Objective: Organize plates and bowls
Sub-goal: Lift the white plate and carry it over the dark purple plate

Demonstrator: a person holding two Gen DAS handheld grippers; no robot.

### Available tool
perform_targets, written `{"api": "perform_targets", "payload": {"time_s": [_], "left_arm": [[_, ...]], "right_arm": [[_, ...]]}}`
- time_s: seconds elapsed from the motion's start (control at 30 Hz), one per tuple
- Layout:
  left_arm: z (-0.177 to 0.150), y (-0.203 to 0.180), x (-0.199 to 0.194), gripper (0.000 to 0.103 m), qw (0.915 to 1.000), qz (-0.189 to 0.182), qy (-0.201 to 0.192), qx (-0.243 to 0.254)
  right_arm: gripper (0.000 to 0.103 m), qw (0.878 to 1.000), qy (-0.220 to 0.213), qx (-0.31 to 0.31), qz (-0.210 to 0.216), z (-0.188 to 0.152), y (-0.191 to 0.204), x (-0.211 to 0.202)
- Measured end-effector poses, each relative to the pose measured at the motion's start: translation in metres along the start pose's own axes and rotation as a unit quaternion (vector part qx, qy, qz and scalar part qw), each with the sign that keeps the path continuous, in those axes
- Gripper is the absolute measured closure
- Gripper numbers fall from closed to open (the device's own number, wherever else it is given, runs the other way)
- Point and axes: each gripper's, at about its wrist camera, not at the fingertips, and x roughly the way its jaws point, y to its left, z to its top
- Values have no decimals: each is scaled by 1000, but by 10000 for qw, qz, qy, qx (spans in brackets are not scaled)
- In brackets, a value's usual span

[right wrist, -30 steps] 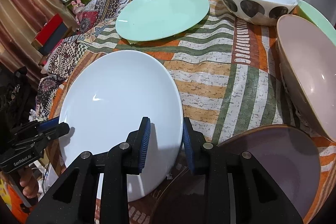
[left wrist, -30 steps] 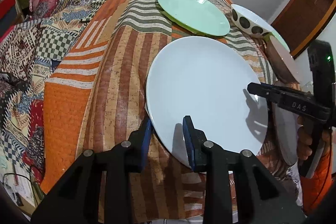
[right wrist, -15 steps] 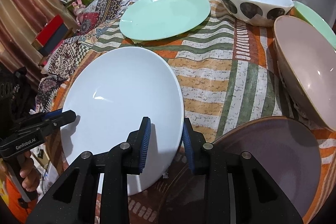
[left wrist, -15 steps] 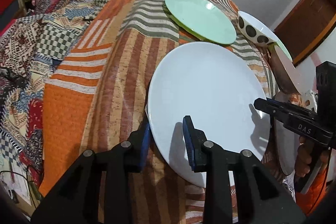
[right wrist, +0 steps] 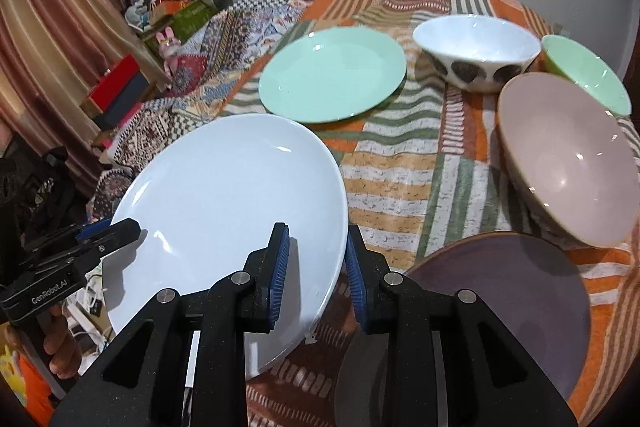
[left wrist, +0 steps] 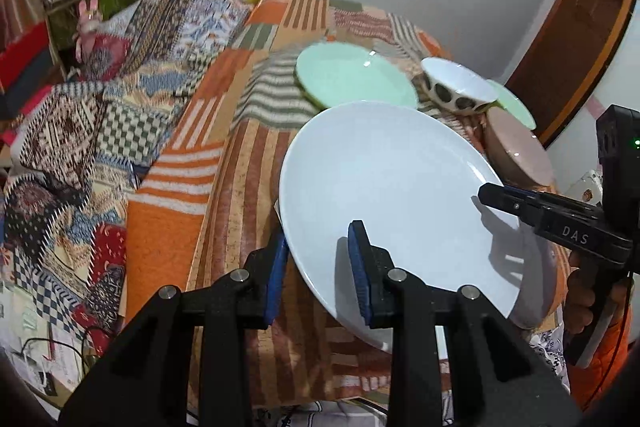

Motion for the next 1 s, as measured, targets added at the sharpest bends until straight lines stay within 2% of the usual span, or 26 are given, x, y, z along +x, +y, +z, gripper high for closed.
{"api": "perform_targets", "payload": {"time_s": [0.5, 0.77, 1.0], "left_arm": [[5, -66, -53, 73, 9972, -234, -456, 540], [0, -108, -61, 73, 9943, -368, -450, 893], [-7, -142, -52, 73, 9913, -488, -256, 1193]], "right_arm": [[77, 9967, -779, 128, -179, -8, -15, -78], [77, 9938, -1025, 285, -328, -26, -37, -111], [77, 9912, -1115, 508, -497, -43, -61, -130]]}}
